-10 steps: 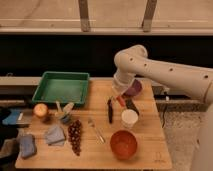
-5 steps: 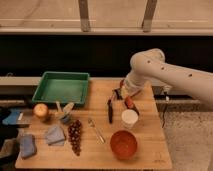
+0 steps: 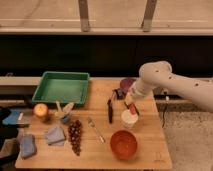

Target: Place pepper in paper cup

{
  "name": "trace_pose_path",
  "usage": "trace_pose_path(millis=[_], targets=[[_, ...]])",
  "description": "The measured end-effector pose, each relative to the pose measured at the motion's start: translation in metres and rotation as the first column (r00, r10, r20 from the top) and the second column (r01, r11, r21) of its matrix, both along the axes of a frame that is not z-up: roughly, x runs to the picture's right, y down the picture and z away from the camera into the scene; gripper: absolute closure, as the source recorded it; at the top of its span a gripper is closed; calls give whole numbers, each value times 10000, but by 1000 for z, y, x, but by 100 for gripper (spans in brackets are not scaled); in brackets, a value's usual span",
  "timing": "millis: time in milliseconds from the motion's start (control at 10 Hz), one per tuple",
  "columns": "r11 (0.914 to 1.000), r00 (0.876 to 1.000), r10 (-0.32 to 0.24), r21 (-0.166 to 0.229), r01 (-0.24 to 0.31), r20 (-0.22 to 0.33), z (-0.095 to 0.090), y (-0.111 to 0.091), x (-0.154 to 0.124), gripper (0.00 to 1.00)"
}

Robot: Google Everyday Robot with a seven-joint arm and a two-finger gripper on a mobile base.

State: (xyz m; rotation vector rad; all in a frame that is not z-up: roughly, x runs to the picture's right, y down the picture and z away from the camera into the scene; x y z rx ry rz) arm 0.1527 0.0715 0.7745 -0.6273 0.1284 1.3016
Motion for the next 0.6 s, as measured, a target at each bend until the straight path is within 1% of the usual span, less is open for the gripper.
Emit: trace_pose_path(millis=[400,500,600], targets=[[9997,9997,255,22,-255,70,-3,14,-5,100],[9994,9994,332,31,-333,97,-4,17,-7,99],[9990,9990,439,25,-439,98,-4,21,-6,92]])
